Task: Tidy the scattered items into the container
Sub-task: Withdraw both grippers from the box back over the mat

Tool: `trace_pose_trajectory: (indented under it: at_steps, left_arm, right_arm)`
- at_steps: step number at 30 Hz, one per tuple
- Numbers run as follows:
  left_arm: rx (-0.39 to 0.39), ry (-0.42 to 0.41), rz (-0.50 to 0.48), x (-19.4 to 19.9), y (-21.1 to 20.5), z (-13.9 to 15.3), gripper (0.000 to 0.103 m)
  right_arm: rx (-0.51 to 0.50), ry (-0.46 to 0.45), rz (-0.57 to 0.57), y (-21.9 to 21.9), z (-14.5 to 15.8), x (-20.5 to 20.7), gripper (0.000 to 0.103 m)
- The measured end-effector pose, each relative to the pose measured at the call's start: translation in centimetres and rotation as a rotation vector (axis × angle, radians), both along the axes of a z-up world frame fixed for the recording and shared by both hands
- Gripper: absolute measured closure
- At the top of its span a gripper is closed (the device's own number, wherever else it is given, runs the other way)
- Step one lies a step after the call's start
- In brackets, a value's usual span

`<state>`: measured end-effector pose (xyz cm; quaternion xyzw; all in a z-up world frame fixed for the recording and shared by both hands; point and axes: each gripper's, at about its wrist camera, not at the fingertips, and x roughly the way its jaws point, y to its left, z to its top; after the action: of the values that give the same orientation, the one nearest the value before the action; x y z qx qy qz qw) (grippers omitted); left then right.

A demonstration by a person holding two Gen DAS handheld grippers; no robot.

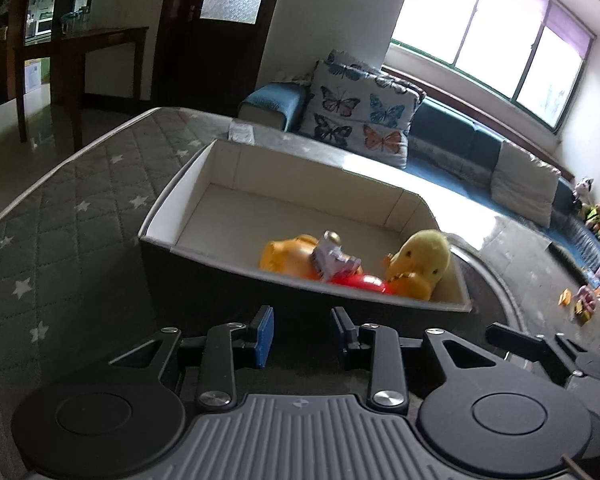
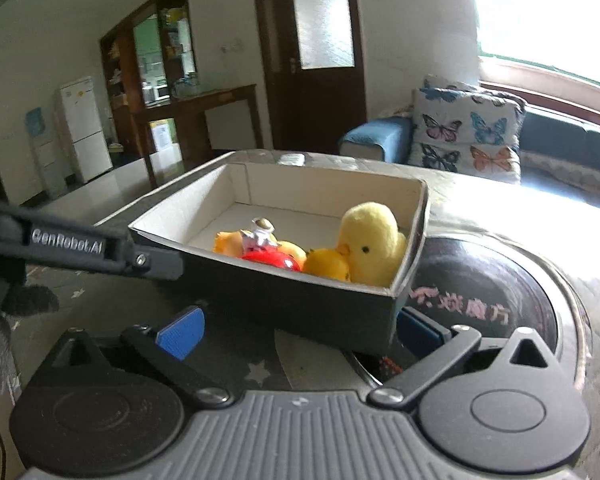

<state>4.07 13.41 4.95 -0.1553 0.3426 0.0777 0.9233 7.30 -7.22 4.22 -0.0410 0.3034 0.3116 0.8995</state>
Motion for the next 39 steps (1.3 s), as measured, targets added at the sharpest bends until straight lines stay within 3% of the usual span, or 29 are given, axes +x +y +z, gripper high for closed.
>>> trace_pose_trajectory:
  at_steps: [10, 16, 30, 39]
  left_arm:
    - [0.047, -0.006, 0.013, -1.4, -0.3, -1.2, 0.069]
    - [0.152, -0.016, 0.014, -2.1, -1.7, -1.1, 0.069]
    - [0.134, 0.066, -0.008, -2.2, -2.2, -2.5, 0.067]
    - [0.165, 0.045, 0.001, -2.5, -2.5, -2.6, 0.069]
  right_arm:
    - [-0.002, 0.021, -0.058, -0.3, -0.9, -0.8, 0.000]
    - [0.004, 0.040, -0.092, -0.7, -1.5, -1.3, 0.000]
    - [0.006, 0.051, -0.118, -0.4, -2.1, -2.7, 0.000]
    - [-0.003, 0.044, -0.120, -0.1, -2.1, -3.2, 0.000]
